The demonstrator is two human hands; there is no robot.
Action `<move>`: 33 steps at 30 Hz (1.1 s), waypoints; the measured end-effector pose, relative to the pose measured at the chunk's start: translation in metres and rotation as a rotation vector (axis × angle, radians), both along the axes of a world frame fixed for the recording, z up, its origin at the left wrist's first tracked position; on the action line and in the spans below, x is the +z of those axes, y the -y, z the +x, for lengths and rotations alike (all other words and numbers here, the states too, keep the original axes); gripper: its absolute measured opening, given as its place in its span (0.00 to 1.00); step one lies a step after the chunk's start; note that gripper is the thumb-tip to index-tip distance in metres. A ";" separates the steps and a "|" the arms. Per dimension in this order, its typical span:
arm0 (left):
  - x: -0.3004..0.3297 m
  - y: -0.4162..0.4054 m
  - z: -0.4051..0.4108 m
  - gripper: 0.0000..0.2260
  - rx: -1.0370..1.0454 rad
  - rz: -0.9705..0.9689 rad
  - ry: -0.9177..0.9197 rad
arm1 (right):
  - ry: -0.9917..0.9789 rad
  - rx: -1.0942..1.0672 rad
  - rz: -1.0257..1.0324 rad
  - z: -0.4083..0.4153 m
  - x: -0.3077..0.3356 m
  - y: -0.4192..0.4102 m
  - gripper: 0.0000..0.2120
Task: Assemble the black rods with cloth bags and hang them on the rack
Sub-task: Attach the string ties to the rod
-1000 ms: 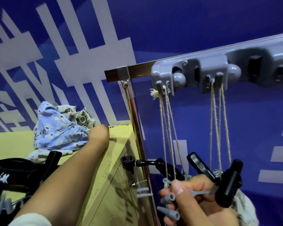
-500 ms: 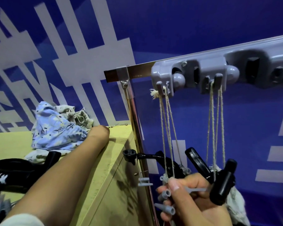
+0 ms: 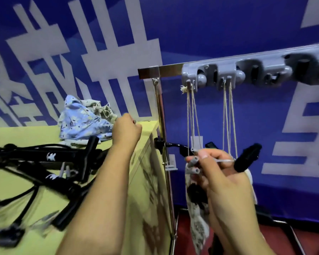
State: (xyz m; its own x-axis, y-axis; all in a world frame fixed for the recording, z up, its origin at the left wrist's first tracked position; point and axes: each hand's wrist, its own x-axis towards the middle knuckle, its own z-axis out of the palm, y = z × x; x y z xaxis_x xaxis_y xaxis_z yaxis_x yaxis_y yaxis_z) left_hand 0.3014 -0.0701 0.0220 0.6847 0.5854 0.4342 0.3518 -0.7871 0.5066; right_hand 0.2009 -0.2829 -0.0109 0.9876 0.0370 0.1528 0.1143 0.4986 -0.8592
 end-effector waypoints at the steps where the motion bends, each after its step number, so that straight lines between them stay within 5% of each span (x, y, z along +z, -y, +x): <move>1: 0.002 0.016 -0.026 0.05 -0.071 -0.122 0.196 | 0.017 -0.041 -0.052 -0.009 0.002 0.002 0.09; 5: -0.002 0.096 -0.156 0.11 -0.505 -0.531 0.754 | 0.061 -0.112 -0.100 -0.049 0.013 0.016 0.03; 10: -0.021 0.139 -0.209 0.08 -0.619 -0.535 0.960 | 0.122 -0.105 -0.037 -0.080 0.018 0.024 0.02; 17: -0.021 0.154 -0.221 0.06 -0.657 -0.336 0.985 | 0.227 -0.142 -0.109 -0.106 0.024 0.026 0.06; 33: -0.017 0.147 -0.231 0.07 -0.698 -0.346 0.983 | 0.264 -0.203 -0.151 -0.114 0.031 0.026 0.05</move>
